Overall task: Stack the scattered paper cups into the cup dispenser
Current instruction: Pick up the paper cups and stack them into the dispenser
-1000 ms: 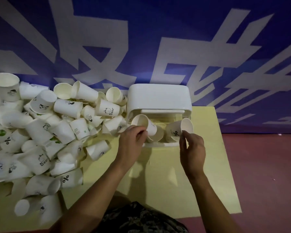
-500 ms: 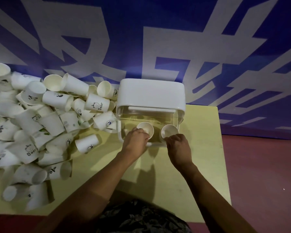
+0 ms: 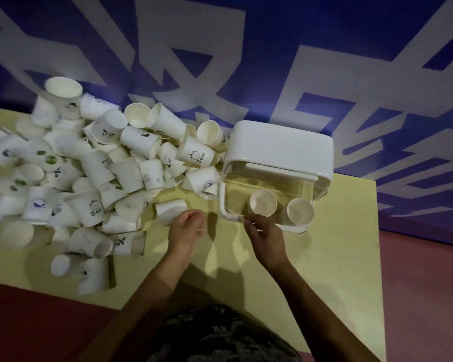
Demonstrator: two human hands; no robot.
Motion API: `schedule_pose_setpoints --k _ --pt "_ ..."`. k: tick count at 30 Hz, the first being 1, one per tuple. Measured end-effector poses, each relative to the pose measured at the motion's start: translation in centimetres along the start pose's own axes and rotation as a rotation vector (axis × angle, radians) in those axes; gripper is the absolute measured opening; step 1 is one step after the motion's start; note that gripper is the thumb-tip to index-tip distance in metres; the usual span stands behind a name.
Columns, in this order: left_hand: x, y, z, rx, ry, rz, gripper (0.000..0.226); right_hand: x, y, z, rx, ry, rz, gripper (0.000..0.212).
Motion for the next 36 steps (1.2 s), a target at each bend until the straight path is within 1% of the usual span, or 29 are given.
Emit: schedule_pose_setpoints --k 2,5,10,11,13,15,17,18,20,23,26,32,36 --pt "-0.3 -0.8 4.2 0.07 0.069 0.046 0.006 0.4 -0.5 -3.4 -0.022 -0.079 -0.053 0.013" --pt "-0.8 -1.4 9.8 0.106 0.157 0.055 0.006 1.0 -1.6 -8.4 -0.009 -0.179 -0.089 0.013" --pt "-1.9 -1.9 18.1 0.085 0.357 0.054 0.015 1.4 -3.1 -14.8 0.046 -0.282 -0.15 0.017" --pt "-1.8 -1.6 19.9 0.047 0.423 0.034 0.013 1.4 -3.5 -15.9 0.06 -0.296 -0.154 0.018" --pt "-1.4 -0.7 23.5 -0.101 0.563 -0.044 0.009 1.4 -4.4 -18.0 0.078 -0.323 -0.166 0.021" --pt "-1.0 0.5 26.3 -0.27 0.657 -0.117 0.013 1.5 -5.1 -20.1 0.085 -0.353 -0.176 0.022" --pt "-1.3 1.0 28.8 -0.397 0.7 -0.105 0.023 1.6 -5.7 -22.4 0.085 -0.386 -0.192 0.023" --pt "-1.7 0.9 29.7 -0.439 0.691 -0.079 0.029 1.7 -6.0 -23.5 0.09 -0.399 -0.199 0.023" --pt "-2.7 0.4 30.5 -0.481 0.615 -0.01 0.041 2.0 -6.3 -25.5 0.091 -0.415 -0.221 0.023" --pt "-3.7 -0.1 30.3 -0.518 0.494 0.031 0.043 2.6 -6.3 -28.1 0.05 -0.422 -0.305 0.016" --pt "-3.8 0.2 30.5 -0.552 0.48 -0.028 0.039 3.4 -6.2 -30.2 -0.031 -0.42 -0.393 0.009" --pt "-4.2 0.4 28.9 -0.654 0.35 -0.123 0.038 4.2 -5.9 -31.9 -0.108 -0.373 -0.489 0.016" --pt "-4.5 0.6 28.2 -0.618 0.292 -0.176 0.039 4.3 -5.5 -31.6 -0.226 -0.318 -0.548 0.018"
Point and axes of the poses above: each hand's wrist, its own x-axis away from the middle knuckle, its own z-axis out of the back of the hand, y = z × x, the point moved 9 cm from there along -x, towards the middle knuckle, and after that the axes turned 4 degrees about z, right-handed, at the moved point
